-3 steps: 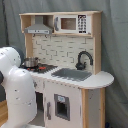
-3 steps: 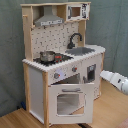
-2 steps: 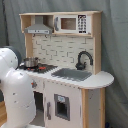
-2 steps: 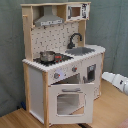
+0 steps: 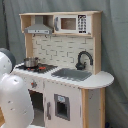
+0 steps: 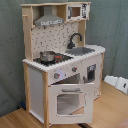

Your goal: Play with the kitchen

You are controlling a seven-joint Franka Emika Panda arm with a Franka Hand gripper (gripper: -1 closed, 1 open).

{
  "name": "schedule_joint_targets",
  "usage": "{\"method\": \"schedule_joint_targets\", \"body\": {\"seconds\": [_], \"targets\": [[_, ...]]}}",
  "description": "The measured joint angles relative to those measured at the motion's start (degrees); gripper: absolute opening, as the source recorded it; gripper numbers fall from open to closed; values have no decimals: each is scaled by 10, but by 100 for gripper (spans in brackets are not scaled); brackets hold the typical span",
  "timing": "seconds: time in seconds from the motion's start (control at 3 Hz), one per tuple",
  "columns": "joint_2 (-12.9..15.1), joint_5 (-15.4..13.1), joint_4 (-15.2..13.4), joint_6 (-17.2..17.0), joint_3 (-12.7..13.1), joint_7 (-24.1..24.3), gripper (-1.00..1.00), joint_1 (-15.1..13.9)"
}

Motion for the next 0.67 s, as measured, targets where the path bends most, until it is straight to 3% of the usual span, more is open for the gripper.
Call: {"method": "schedule_joint_targets", "body": {"seconds": [0.67], "targets": [[-78, 60, -22, 56, 12, -74, 100, -6]]}}
